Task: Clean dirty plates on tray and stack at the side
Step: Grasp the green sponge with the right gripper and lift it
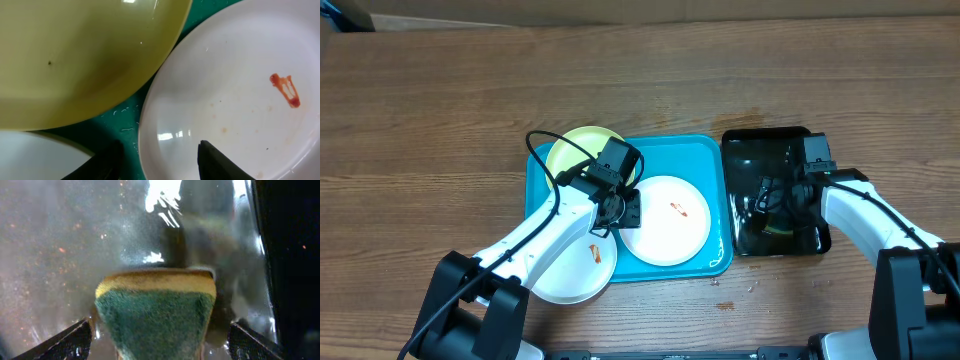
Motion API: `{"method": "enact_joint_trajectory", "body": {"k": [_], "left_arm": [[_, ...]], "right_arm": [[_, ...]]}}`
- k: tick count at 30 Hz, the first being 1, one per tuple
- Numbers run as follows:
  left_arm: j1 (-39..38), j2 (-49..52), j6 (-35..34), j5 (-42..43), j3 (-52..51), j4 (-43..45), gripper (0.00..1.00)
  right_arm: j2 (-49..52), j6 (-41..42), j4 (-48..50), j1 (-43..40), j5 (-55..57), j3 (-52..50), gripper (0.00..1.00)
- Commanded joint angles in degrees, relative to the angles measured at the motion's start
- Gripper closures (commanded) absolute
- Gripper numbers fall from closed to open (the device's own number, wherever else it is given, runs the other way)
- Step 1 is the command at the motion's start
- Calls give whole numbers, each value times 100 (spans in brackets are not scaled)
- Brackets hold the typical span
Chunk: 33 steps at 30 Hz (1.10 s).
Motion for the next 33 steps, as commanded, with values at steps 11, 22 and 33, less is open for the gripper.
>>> {"method": "enact_joint_trajectory", "body": {"k": [11,22,33], "left_arm": [[-28,57,13,-160,-533,667,86],[-28,57,17,-164,-535,748,77],[-28,142,15,-162,-603,752,85]], "right_arm": [[17,20,-210,-17,-560,118,96],[0,26,-1635,-17,-404,1134,96],[0,17,-1720,-17,-433,1130,96]]}}
